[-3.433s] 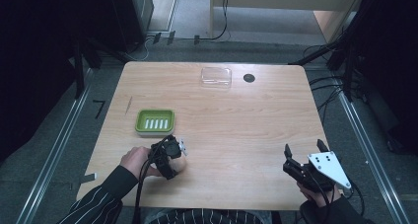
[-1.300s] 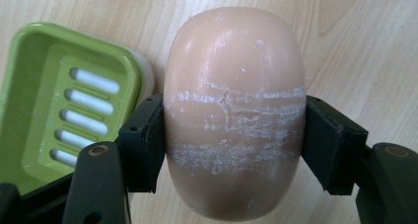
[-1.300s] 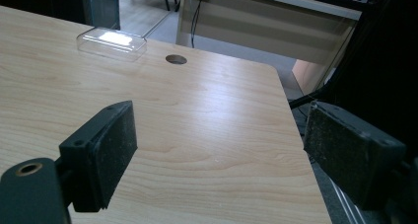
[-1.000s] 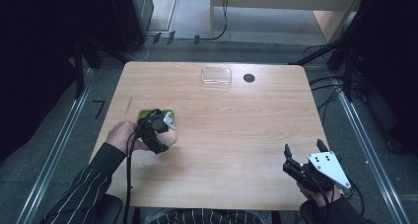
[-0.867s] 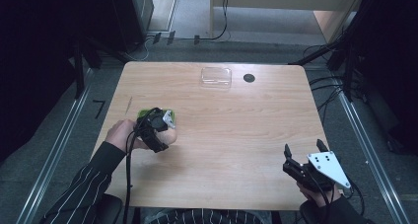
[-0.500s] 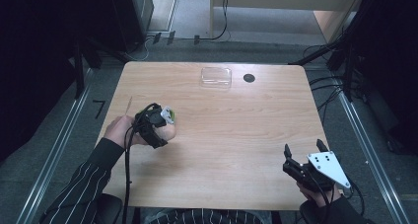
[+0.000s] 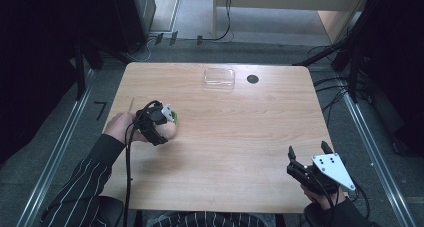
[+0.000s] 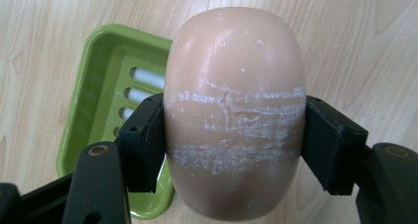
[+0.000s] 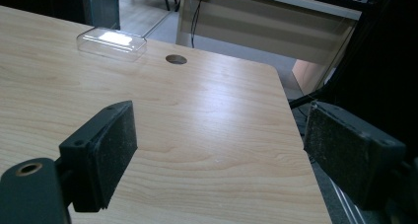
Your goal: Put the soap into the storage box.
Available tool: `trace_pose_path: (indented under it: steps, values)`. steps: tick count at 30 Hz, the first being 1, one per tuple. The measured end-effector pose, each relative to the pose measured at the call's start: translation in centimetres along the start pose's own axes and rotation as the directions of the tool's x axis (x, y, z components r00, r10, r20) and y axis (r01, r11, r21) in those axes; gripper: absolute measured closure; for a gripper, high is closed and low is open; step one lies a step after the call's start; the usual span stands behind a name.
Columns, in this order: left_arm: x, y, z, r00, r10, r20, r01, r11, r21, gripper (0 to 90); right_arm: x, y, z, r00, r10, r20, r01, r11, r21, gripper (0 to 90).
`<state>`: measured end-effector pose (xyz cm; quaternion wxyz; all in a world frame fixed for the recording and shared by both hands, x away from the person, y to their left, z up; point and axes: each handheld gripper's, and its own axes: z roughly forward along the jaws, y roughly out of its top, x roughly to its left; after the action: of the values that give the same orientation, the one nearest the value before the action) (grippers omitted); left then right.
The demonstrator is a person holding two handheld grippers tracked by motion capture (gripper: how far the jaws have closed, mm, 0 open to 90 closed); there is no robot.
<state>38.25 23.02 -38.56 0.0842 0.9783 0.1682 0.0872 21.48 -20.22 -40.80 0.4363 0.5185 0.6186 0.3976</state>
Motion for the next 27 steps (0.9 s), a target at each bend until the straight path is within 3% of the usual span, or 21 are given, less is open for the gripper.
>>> trace_pose_path:
  steps: [13,27]
  values:
    - [1.0,-0.1,0.2,0.9998,0.019,0.006,-0.019,0.9998,0.009,33.7,0.0,0.0,0.0,1.0000,0.001,-0.001,-0.001,1.000,-0.001,13.6]
    - [2.2,-0.4,-0.1,0.9999,0.012,-0.010,-0.012,0.9999,-0.003,33.7,0.1,0.0,0.0,1.0000,0.000,-0.003,0.000,1.000,0.001,13.6]
